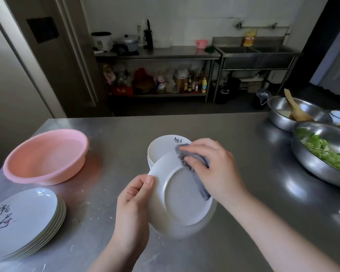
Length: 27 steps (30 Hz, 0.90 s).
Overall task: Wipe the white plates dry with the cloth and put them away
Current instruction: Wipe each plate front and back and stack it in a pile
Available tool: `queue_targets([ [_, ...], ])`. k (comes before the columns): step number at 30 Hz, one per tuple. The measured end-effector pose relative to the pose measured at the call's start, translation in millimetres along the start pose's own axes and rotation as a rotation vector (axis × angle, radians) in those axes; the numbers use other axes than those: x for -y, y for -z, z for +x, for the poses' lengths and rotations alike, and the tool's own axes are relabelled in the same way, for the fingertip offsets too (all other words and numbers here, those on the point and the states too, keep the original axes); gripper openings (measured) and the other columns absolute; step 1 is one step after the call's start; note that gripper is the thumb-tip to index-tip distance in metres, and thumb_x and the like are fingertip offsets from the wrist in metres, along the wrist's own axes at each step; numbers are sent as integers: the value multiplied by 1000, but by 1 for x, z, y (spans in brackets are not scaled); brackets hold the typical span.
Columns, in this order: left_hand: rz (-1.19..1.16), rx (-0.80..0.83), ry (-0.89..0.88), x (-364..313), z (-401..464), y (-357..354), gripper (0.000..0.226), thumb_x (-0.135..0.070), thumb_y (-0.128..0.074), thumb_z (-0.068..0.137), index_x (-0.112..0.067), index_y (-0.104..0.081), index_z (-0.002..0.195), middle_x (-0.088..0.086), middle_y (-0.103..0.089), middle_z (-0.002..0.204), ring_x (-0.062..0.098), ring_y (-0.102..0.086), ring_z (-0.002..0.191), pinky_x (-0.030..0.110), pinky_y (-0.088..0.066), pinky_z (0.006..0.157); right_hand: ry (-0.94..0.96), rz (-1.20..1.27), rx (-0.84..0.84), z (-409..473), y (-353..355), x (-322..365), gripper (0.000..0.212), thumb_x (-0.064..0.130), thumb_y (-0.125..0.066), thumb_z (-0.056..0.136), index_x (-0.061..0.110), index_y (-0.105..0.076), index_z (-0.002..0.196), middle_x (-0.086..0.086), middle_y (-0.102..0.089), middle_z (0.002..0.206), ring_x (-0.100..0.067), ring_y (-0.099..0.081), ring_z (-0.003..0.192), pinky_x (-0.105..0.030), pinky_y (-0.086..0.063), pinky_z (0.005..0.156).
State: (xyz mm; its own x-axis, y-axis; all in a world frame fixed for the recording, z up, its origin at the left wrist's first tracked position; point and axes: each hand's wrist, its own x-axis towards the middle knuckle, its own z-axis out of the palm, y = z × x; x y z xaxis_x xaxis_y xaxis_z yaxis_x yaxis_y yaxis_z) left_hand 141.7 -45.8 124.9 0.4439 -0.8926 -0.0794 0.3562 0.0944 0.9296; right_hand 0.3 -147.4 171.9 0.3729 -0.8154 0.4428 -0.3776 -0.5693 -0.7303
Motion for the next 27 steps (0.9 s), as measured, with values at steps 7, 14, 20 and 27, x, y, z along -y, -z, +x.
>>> queue_targets([
  [7, -242, -179, 154, 2, 10, 1, 30, -22, -49, 98, -9, -74, 87, 3, -73, 88, 13, -68, 77, 29, -52, 66, -164, 205, -115, -17, 9, -31, 37, -7, -62, 85, 28, -73, 94, 7, -66, 99, 3, -62, 89, -4, -41, 78],
  [14, -612, -455, 369, -6, 15, -8, 16, -17, -55, 98, -6, -63, 88, -4, -71, 61, 4, -67, 51, 21, -50, 38, -1, 7, -196, -62, -25, -36, 33, -3, -67, 79, 20, -75, 102, 11, -62, 104, -8, -58, 100, -14, -44, 87],
  [20, -673, -447, 507, -5, 16, -12, 39, -31, -52, 99, 1, -57, 120, 15, -72, 100, 27, -68, 93, 43, -51, 68, 375, -151, -47, -80, -55, -17, 24, 9, -59, 88, 25, -70, 102, 7, -61, 101, -16, -53, 89, -35, -52, 72],
  [27, -708, -446, 420, -7, 19, -11, 37, -28, -54, 98, 0, -59, 122, 11, -69, 112, 21, -64, 109, 41, -45, 104, 320, -171, -105, -79, -50, -22, 33, -1, -68, 78, 17, -73, 105, 5, -61, 103, -15, -52, 89, -26, -49, 80],
])
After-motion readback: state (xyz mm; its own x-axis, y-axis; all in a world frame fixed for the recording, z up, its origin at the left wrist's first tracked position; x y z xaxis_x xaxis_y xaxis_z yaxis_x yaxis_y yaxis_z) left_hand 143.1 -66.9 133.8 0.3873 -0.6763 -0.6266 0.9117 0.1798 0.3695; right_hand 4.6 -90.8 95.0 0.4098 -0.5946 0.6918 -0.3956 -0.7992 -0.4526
